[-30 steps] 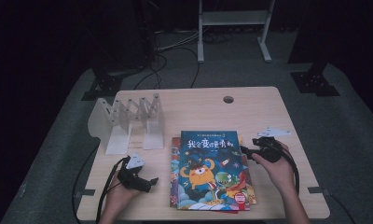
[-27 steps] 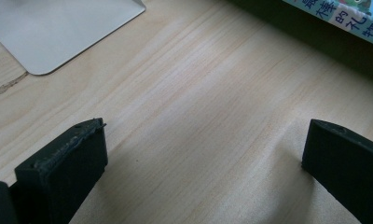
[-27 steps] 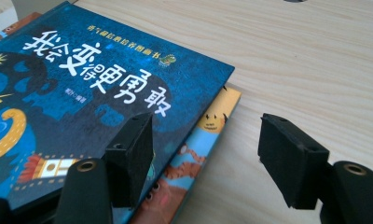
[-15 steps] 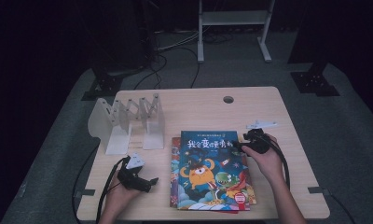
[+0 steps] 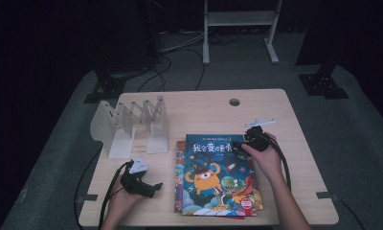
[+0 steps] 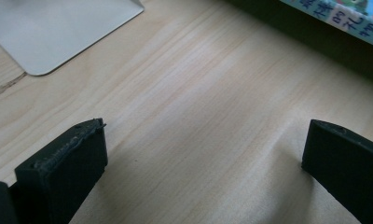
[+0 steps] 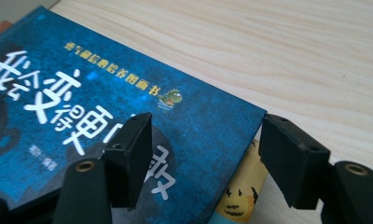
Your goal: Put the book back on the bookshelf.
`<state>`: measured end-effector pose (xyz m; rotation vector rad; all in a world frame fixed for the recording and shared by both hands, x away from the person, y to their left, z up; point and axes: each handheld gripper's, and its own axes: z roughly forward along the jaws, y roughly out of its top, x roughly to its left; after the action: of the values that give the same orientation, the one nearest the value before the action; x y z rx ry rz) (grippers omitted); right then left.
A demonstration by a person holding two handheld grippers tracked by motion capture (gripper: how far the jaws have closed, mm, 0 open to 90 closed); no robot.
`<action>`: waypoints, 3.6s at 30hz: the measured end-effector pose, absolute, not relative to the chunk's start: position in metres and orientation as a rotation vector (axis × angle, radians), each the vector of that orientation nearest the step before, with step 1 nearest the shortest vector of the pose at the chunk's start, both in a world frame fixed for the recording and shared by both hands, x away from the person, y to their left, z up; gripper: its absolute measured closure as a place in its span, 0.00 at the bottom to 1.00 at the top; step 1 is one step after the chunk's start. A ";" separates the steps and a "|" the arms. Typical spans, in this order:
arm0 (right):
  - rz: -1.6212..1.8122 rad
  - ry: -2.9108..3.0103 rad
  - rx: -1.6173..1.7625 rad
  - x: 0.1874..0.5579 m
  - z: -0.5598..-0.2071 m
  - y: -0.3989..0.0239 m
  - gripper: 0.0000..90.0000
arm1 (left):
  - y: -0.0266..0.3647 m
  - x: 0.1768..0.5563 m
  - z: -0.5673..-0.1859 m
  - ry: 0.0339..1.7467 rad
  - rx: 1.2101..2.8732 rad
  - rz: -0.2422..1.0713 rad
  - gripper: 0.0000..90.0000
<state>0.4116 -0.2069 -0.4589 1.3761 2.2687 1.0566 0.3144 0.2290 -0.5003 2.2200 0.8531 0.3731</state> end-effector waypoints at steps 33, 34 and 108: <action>1.075 2.405 1.281 0.436 -0.458 -0.158 0.36 | 0.201 0.342 -0.460 0.748 2.175 0.336 0.00; 1.078 2.409 1.271 0.436 -0.459 -0.156 0.36 | 0.201 0.343 -0.460 0.750 2.172 0.332 0.00; 1.148 2.441 1.056 0.296 -0.452 -0.237 0.35 | 0.188 0.344 -0.465 0.778 2.173 0.189 0.00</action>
<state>0.2963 -0.2373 -0.4517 1.0558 2.4412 1.1478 0.3442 0.1882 -0.4651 2.1725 0.7783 0.1890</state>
